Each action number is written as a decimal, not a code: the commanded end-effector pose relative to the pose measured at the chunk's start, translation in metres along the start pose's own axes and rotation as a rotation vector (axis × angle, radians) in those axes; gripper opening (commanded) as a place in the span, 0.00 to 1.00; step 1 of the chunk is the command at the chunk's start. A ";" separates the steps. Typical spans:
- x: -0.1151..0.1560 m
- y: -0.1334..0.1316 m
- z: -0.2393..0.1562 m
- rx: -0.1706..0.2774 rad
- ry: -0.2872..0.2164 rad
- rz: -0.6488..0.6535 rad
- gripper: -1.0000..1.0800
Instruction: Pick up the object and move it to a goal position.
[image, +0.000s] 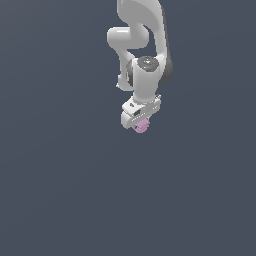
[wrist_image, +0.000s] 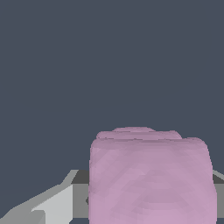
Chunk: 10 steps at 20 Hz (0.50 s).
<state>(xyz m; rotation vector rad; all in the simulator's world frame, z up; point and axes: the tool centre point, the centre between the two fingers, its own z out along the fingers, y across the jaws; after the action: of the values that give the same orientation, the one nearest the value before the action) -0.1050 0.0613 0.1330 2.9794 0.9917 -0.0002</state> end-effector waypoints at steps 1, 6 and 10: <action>-0.003 -0.009 -0.018 0.000 0.000 0.000 0.00; -0.007 -0.021 -0.045 0.000 0.000 0.000 0.00; -0.009 -0.028 -0.060 0.001 0.000 0.000 0.00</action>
<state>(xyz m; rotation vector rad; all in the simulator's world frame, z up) -0.1268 0.0767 0.1876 2.9796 0.9928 0.0009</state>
